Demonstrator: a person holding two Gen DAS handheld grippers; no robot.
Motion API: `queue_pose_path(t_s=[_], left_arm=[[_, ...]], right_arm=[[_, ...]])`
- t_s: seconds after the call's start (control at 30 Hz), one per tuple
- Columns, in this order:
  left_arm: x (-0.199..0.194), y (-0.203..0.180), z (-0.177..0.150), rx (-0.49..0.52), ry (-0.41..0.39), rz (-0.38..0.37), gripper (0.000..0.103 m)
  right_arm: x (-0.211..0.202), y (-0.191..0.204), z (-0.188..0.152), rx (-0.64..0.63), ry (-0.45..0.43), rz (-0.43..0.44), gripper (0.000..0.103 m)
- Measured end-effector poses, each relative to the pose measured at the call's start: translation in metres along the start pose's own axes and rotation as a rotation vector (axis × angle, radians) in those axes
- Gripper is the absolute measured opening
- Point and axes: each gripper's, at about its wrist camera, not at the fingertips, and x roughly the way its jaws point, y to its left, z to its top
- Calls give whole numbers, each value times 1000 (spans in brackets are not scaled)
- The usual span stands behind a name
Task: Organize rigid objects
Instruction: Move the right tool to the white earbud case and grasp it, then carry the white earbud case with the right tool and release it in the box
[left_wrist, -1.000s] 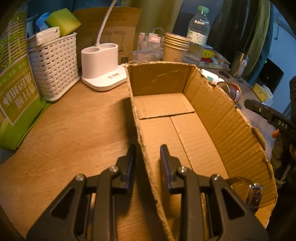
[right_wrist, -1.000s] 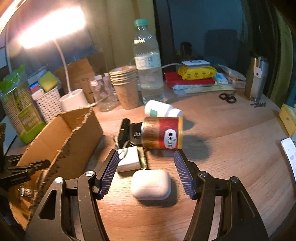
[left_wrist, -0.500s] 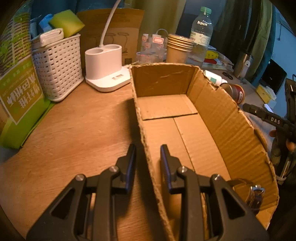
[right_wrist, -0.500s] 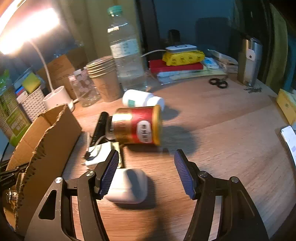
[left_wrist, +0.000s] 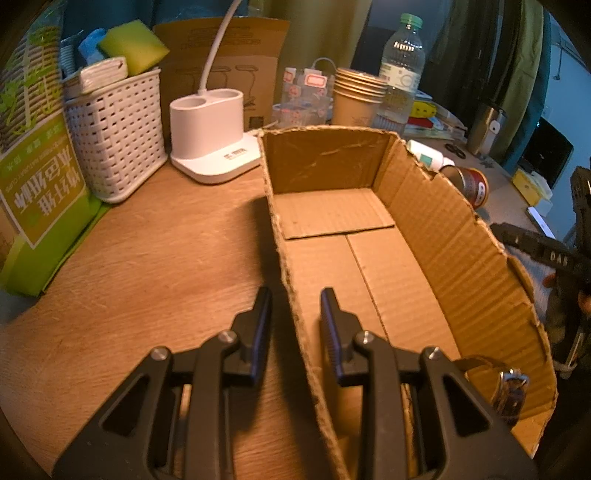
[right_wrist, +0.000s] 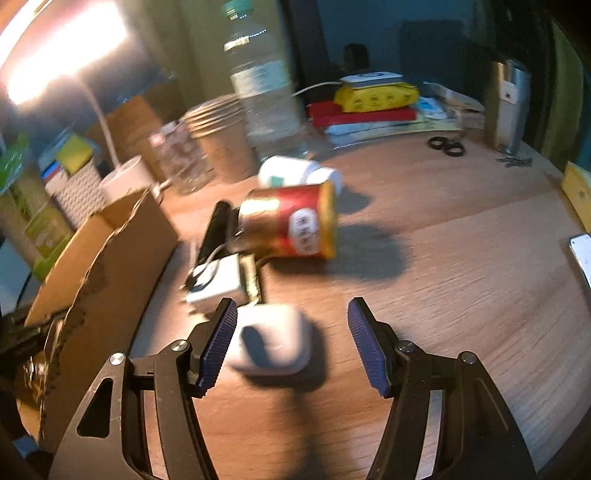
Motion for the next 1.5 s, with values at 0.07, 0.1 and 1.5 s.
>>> queue_pose_path(t_s=[0.07,0.1,1.5], left_arm=[[0,0,0,-1,0,2,28],[0,-1,0,0,0,4,28],[-2,-4,1,-4,-14,59,29]], right_arm=[[3,4,-2,-15,13,-13,66],[4,5,-2,-20,17,-19,66],[-11,30,-2,-153,-50,5,59]])
